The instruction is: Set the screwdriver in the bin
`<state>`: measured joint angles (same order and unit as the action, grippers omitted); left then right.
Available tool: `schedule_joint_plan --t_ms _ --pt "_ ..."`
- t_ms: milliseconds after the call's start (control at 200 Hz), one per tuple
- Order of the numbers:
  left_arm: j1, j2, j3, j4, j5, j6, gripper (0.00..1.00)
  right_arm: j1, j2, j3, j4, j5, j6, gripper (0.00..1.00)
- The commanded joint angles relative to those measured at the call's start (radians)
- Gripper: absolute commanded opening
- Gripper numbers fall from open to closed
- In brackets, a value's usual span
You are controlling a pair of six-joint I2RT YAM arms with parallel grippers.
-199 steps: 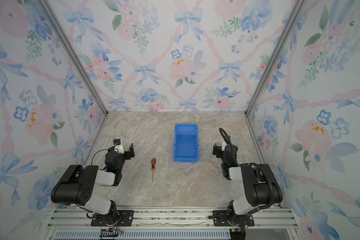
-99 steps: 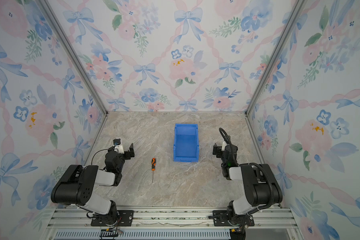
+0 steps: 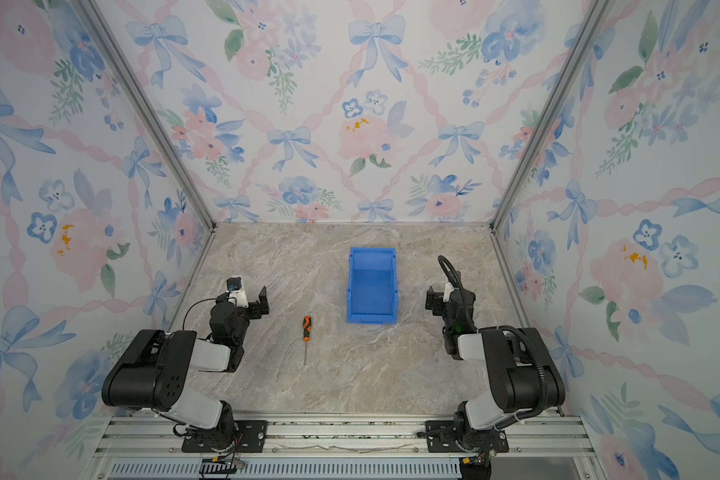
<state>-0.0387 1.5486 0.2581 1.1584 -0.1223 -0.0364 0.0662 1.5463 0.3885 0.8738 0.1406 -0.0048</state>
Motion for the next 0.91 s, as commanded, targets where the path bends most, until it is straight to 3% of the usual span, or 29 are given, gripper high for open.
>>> schedule_joint_plan --t_ms 0,375,585,795,900 --pt "-0.004 0.011 -0.009 0.023 -0.006 0.011 0.98 -0.009 0.001 0.009 0.021 -0.011 0.003 0.97" --pt "-0.024 -0.008 -0.017 0.025 -0.008 0.035 0.98 -0.007 -0.019 0.003 0.014 -0.048 -0.012 0.97" --pt "-0.029 -0.095 -0.043 0.004 -0.083 0.020 0.97 0.009 -0.130 -0.044 0.004 0.001 -0.013 0.97" --pt "-0.029 -0.219 -0.057 -0.125 -0.102 -0.011 0.98 0.012 -0.283 -0.061 -0.178 -0.001 -0.015 0.97" --pt "-0.038 -0.278 -0.089 -0.149 -0.123 -0.025 0.98 0.012 -0.348 -0.113 -0.164 0.001 -0.007 0.97"
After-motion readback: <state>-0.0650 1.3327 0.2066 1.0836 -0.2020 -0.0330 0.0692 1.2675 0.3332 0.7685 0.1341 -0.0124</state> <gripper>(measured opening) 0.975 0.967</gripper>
